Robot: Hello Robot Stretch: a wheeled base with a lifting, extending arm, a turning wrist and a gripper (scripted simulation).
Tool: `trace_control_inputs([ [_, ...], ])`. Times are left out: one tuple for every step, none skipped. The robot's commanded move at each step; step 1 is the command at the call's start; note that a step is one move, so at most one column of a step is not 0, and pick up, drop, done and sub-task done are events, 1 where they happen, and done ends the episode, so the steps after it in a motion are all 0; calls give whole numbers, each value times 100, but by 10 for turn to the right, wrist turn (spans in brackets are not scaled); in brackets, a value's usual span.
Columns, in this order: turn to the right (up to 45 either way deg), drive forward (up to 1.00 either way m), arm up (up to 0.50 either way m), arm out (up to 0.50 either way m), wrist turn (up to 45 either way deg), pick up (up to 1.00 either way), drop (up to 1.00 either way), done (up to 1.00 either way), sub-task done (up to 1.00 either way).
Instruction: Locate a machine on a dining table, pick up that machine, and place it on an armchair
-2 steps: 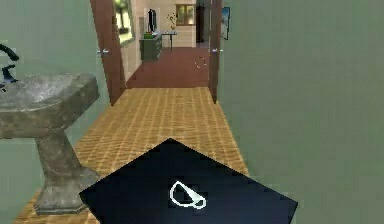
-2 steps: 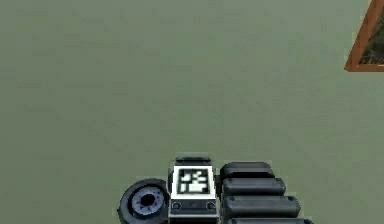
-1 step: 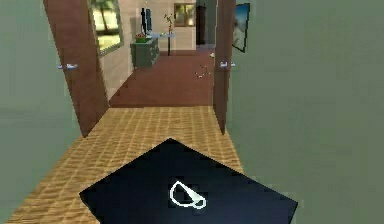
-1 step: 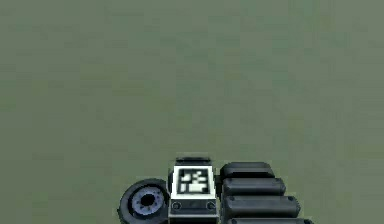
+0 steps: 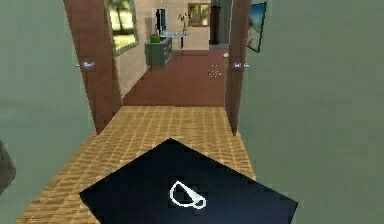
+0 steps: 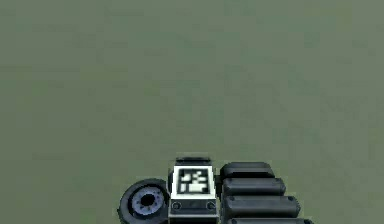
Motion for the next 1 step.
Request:
trace_control_inputs([
  [0, 100, 0, 0, 0, 0, 0, 0, 0],
])
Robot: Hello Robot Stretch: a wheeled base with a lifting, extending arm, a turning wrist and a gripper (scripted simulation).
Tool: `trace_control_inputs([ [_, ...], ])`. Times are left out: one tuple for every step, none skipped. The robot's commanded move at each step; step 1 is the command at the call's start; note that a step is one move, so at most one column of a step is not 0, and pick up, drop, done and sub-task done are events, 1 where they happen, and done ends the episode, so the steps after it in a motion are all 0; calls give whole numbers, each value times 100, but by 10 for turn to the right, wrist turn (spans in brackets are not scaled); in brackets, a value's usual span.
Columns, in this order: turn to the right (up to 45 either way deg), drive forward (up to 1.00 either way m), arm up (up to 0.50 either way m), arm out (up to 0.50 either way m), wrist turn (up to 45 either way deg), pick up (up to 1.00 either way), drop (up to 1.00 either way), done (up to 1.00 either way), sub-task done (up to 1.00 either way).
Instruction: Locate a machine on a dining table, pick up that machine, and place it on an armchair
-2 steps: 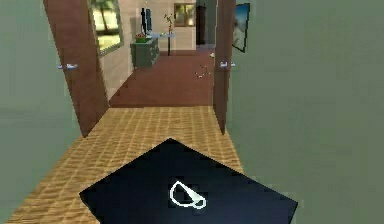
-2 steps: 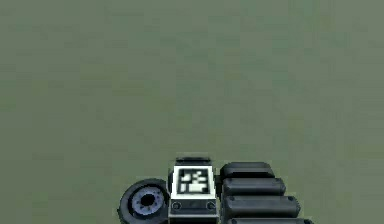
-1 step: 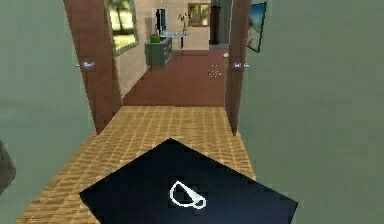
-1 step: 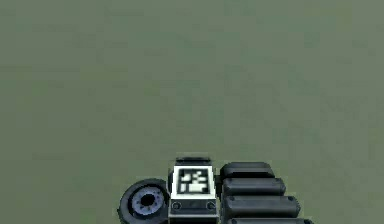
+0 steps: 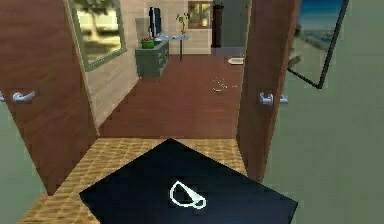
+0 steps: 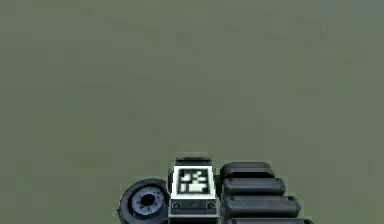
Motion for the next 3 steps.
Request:
trace_control_inputs([
  [0, 100, 0, 0, 0, 0, 0, 0, 0],
  [0, 65, 0, 0, 0, 0, 0, 0, 0],
  [210, 0, 0, 0, 0, 0, 0, 0, 0],
])
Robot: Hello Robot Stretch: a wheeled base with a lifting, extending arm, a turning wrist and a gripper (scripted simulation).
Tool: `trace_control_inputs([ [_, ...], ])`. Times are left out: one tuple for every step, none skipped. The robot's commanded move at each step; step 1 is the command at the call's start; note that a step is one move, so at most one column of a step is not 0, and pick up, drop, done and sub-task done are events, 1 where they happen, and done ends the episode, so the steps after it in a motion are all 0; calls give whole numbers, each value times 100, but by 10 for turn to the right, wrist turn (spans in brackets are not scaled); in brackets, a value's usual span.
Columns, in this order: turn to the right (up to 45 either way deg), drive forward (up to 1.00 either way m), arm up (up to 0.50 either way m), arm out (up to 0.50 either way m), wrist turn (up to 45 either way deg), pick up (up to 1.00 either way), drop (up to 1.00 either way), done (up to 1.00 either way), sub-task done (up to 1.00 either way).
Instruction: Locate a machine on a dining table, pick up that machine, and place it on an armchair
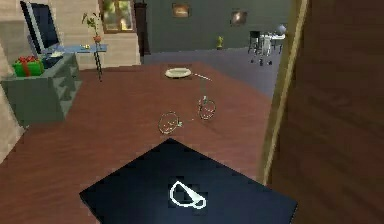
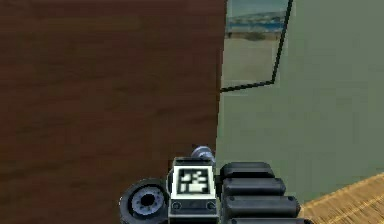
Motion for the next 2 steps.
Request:
trace_control_inputs([
  [0, 100, 0, 0, 0, 0, 0, 0, 0],
  [30, 0, 0, 0, 0, 0, 0, 0, 0],
])
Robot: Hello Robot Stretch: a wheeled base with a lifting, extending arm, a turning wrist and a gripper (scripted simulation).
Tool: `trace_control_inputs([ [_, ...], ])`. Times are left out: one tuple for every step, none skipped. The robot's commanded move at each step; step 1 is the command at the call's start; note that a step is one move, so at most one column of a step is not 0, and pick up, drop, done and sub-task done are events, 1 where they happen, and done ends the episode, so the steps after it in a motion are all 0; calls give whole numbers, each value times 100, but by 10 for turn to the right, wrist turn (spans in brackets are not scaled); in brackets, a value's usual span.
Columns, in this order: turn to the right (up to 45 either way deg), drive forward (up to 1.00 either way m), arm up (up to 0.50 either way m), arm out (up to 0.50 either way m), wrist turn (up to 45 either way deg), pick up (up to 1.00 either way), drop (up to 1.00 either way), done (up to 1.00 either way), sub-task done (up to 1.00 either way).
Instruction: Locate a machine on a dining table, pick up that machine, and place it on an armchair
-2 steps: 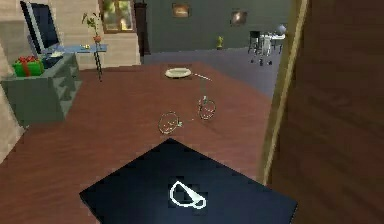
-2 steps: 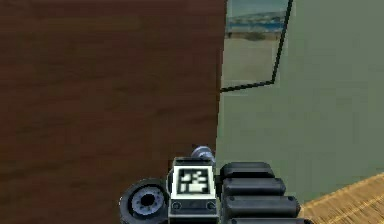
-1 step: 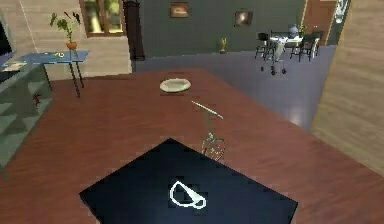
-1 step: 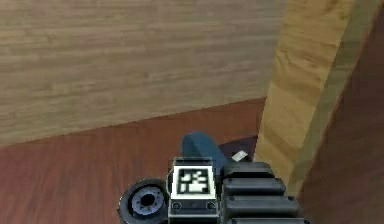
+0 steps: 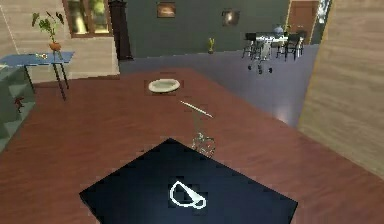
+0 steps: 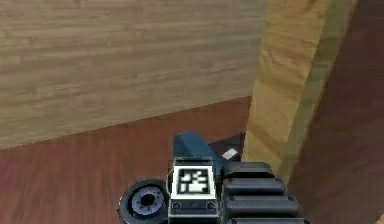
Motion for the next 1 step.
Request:
trace_control_inputs([
  [0, 15, 0, 0, 0, 0, 0, 0, 0],
])
